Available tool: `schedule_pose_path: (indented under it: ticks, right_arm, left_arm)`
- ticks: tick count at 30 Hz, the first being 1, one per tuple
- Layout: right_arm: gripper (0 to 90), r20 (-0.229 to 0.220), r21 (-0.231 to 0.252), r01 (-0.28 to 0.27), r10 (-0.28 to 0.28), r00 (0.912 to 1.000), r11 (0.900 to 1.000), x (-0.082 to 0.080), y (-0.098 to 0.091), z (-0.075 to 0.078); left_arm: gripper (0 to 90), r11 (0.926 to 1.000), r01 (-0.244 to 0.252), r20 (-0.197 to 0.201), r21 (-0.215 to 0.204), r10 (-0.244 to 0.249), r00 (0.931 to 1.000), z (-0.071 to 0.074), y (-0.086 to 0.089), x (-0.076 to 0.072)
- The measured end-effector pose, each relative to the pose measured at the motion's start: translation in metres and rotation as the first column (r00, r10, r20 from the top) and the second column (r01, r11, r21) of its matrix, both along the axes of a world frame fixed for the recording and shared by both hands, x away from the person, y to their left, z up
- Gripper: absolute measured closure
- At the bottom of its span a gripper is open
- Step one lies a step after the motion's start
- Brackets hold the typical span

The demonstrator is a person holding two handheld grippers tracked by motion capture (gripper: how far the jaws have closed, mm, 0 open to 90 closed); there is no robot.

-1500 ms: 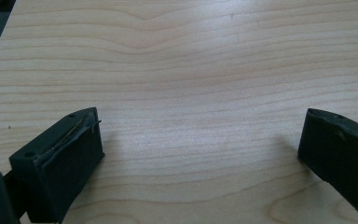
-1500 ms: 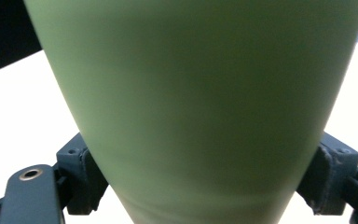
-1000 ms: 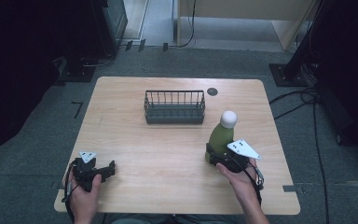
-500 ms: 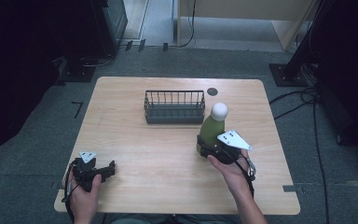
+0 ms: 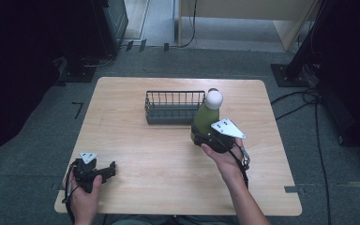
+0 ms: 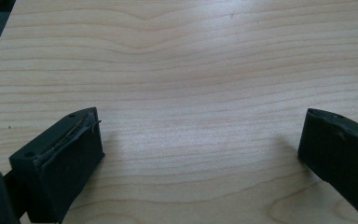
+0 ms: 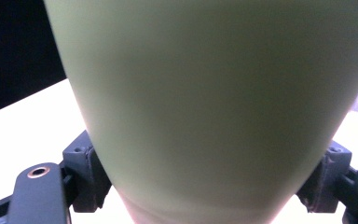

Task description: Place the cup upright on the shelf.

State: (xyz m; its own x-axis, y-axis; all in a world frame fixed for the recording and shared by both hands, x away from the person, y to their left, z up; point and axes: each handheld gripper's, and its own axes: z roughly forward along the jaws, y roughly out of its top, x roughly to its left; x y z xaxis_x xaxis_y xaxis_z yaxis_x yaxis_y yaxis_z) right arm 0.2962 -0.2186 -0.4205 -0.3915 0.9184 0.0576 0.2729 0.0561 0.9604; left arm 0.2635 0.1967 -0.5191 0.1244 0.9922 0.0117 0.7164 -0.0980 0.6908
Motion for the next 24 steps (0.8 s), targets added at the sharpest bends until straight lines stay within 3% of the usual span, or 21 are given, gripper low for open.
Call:
schedule_pose_path:
  ticks: [24]
  right_arm:
    - [20.1, 0.05, -0.007, 0.018, -0.018, 0.9986, 0.9998, 0.043, 0.028, 0.038]
  left_arm:
    - [0.1, 1.0, -0.002, 0.003, -0.001, 0.002, 1.0, 0.0, 0.0, 0.0]
